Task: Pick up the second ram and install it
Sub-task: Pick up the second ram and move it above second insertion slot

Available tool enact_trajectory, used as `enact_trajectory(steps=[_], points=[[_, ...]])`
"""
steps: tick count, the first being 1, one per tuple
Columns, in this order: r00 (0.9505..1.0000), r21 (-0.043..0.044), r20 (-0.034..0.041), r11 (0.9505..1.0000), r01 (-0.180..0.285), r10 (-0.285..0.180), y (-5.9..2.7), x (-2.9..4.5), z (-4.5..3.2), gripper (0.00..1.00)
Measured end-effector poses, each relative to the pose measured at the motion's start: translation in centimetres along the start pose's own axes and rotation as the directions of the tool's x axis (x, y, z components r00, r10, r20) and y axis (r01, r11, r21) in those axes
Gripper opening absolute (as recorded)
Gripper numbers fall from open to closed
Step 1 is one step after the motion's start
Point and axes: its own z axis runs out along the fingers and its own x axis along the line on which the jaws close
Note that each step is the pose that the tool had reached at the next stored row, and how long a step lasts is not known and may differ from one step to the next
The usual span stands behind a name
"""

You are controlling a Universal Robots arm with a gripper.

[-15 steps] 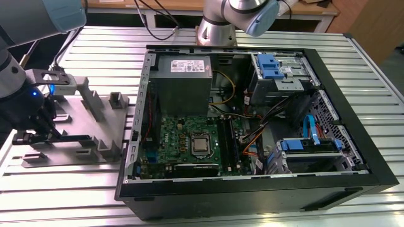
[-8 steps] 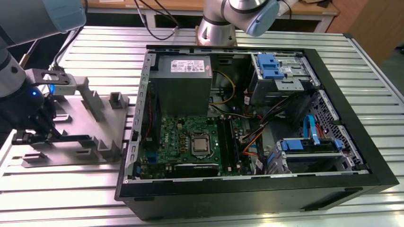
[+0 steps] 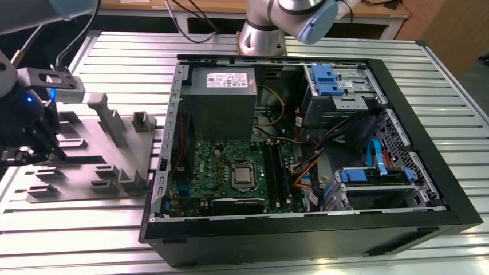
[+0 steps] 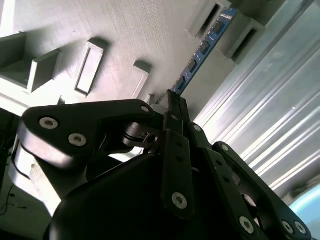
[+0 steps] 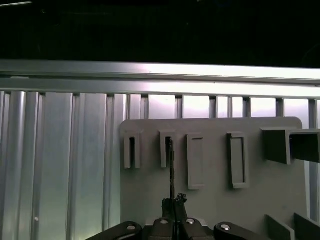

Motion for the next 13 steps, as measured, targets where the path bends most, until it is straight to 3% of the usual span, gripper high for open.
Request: enact_trajectory(steps=[13], points=[[1.0000,0.0000,0.0023,1.0000,0.000,0.000,0.19,-0.16,-5.65,0.11]])
